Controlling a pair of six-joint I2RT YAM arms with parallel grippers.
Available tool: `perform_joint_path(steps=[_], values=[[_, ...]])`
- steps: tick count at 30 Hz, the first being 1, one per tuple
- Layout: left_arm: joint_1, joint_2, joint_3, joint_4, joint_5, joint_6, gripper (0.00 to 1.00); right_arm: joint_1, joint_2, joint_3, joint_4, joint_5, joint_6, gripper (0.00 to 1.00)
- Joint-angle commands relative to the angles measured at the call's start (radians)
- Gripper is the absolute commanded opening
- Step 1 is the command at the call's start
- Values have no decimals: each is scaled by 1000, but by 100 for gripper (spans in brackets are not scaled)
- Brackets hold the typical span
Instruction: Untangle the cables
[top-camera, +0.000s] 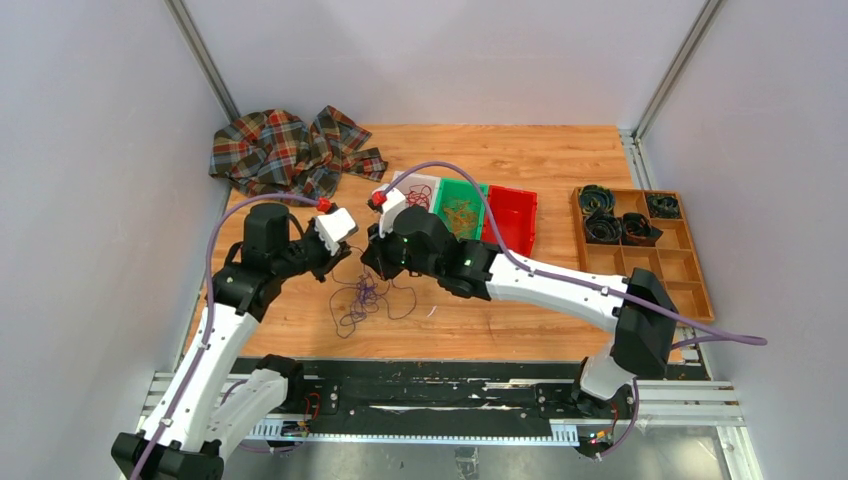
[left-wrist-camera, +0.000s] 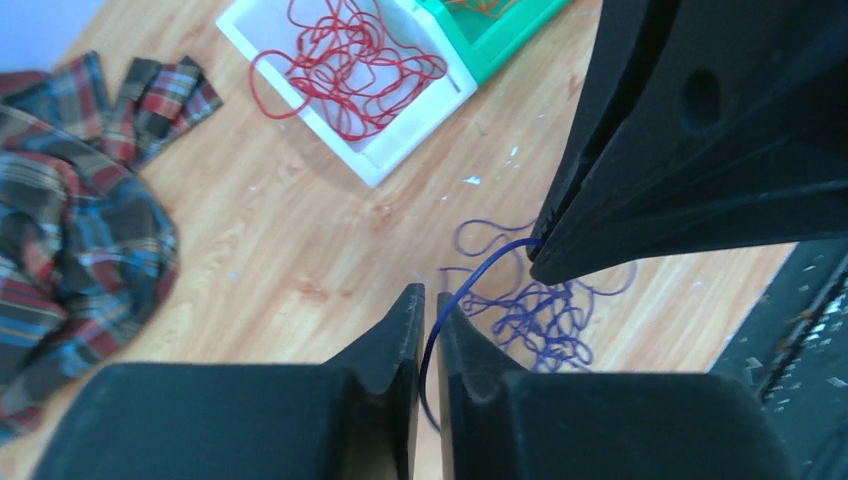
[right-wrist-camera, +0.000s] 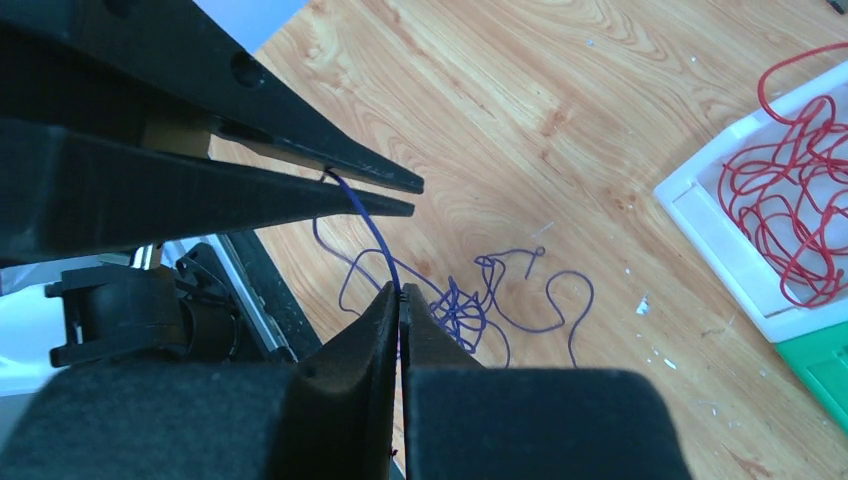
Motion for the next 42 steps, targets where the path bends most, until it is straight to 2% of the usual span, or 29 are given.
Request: perform_joint_path(steps=[1,2,5,6,9,19,28,42], values=[[-8,-19,46,39,-43,38,4,-15,-39,-48,107,-52,-9,1],[-10,-27,54,43,-42,25,1,-15,-43,-69,133,-52,-9,4],[-14,-40,97,35,-19,-16,1,-20,-54,-133,233,-37,-7,33],[-16,-42,116,24,-4,-28,1,-22,-56,-153,268,-34,-8,40],[-17,-35,177,-48,62,-44,1,-23,-55,-194,356,-20,-37,46],[-24,13,320,-250,161,9,1,-23,-86,-264,541,100,-75,45],[-37,41,409,-276,198,-23,1,-23,-55,-289,621,126,-96,43],[-48,129,722,-299,262,-85,0,-26,81,-377,717,178,-31,35]])
